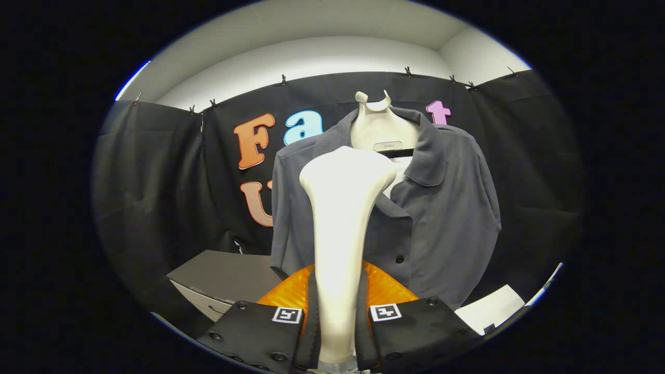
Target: Iron the clothes twice with a garment steamer, once on the left side and once on the right side.
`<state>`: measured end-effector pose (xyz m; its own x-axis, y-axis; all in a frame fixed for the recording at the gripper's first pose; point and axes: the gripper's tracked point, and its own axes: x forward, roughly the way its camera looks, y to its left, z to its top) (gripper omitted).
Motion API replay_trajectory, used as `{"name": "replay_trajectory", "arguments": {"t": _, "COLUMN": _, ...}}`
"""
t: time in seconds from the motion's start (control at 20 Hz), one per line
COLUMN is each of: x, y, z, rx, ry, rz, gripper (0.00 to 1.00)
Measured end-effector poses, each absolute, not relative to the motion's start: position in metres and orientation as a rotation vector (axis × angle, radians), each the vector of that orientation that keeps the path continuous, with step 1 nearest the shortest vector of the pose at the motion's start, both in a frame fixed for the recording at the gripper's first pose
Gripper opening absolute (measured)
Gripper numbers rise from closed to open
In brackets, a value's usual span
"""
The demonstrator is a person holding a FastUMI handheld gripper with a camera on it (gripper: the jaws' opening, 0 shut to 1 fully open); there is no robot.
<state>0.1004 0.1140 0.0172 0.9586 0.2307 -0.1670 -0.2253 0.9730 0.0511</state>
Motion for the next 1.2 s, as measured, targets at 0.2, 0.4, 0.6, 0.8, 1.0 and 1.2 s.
{"name": "replay_trajectory", "arguments": {"t": 0.2, "x": 0.111, "y": 0.112, "z": 0.0, "rx": 0.019, "ry": 0.177, "rz": 0.232, "gripper": 0.34}}
{"name": "replay_trajectory", "arguments": {"t": 0.4, "x": 0.121, "y": 0.114, "z": -0.017, "rx": 0.01, "ry": 0.182, "rz": 0.231, "gripper": 0.34}}
{"name": "replay_trajectory", "arguments": {"t": 0.6, "x": 0.126, "y": 0.117, "z": -0.036, "rx": 0.011, "ry": 0.204, "rz": 0.239, "gripper": 0.34}}
{"name": "replay_trajectory", "arguments": {"t": 0.8, "x": 0.129, "y": 0.122, "z": -0.055, "rx": -0.002, "ry": 0.218, "rz": 0.245, "gripper": 0.34}}
{"name": "replay_trajectory", "arguments": {"t": 1.0, "x": 0.126, "y": 0.122, "z": -0.075, "rx": -0.002, "ry": 0.239, "rz": 0.245, "gripper": 0.34}}
{"name": "replay_trajectory", "arguments": {"t": 1.2, "x": 0.12, "y": 0.117, "z": -0.101, "rx": -0.005, "ry": 0.266, "rz": 0.237, "gripper": 0.34}}
